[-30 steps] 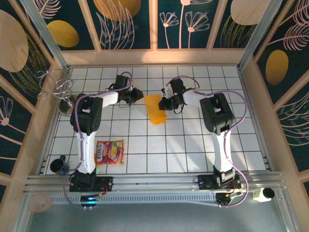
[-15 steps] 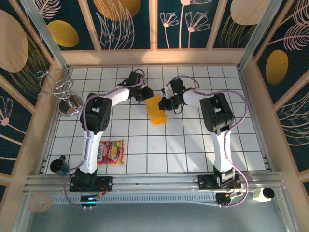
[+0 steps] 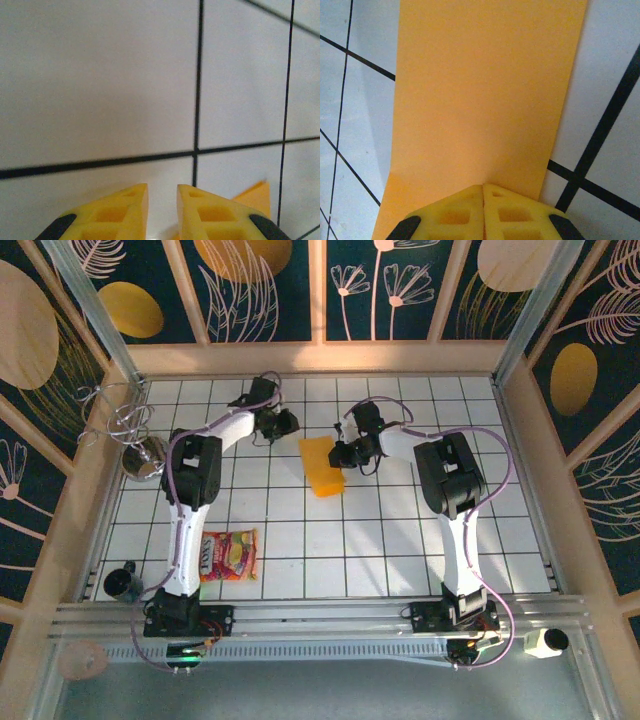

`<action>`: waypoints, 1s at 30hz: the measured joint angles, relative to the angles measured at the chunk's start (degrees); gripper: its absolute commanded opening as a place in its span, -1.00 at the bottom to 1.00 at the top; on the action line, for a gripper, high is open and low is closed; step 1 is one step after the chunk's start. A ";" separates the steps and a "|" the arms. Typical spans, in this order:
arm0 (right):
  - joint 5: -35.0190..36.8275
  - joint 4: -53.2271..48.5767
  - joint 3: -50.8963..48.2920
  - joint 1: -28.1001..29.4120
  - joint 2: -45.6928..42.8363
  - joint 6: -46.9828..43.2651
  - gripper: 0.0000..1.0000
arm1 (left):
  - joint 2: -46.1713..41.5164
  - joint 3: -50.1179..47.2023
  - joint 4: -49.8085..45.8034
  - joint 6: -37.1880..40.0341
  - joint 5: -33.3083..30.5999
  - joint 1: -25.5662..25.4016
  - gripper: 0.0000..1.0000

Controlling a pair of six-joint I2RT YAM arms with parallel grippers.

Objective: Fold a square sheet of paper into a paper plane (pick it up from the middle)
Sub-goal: First fold the square sheet of paper in half at the center of the table.

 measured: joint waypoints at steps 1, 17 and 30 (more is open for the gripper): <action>0.00 0.00 0.00 0.00 0.00 0.02 -0.84 | -0.59 -0.46 0.02 0.00 0.00 0.59 -0.56; -0.04 -0.09 0.11 0.00 0.09 0.07 -0.86 | -14.60 -25.53 12.48 -7.34 9.18 -7.87 -0.68; -0.04 -0.09 0.11 -0.04 0.11 0.24 -0.86 | -15.04 -31.12 15.23 -8.33 12.26 -9.25 -0.72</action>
